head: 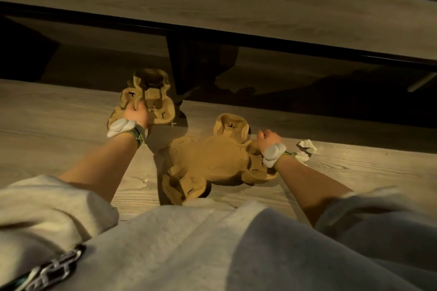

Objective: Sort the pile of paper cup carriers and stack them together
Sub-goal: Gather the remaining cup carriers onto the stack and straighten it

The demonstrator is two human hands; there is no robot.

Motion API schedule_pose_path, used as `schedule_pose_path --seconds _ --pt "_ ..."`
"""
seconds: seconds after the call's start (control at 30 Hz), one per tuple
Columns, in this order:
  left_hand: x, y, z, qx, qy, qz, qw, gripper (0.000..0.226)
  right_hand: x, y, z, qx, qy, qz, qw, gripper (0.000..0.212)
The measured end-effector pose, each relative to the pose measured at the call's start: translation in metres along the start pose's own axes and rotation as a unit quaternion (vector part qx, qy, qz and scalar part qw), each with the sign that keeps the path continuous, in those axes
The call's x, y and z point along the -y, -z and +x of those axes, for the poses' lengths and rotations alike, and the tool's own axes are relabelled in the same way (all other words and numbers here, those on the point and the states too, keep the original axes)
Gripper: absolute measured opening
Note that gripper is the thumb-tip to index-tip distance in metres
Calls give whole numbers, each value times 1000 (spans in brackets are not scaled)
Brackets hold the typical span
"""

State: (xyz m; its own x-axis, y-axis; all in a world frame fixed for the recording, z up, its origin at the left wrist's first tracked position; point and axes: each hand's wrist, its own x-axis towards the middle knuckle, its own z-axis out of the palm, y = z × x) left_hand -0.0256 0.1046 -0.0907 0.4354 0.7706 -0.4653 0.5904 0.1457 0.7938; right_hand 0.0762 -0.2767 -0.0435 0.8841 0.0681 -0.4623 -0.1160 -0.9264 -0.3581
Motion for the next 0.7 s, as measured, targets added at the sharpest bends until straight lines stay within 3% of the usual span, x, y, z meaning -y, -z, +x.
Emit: schedule_pose_path --seconds 0.1,0.23,0.43,0.53,0.6,0.7 --pt "-25 16 -70 -13 12 -22 1000 58 4 3 -4 -2 11 2 1000 49" --pt "-23 18 -106 -8 8 -16 1000 48 14 4 -12 -11 30 70 997 44" --pt "-20 9 -148 73 27 -46 996 28 24 8 -29 -15 126 85 988 40" --pt "-19 4 -152 118 6 -51 992 40 27 15 -36 1 150 105 983 40" --pt "-24 -2 -159 139 -1 -75 987 42 28 21 -41 13 144 151 978 41" --pt "-36 -12 -171 192 -6 -58 980 22 33 28 -42 28 103 290 951 47"
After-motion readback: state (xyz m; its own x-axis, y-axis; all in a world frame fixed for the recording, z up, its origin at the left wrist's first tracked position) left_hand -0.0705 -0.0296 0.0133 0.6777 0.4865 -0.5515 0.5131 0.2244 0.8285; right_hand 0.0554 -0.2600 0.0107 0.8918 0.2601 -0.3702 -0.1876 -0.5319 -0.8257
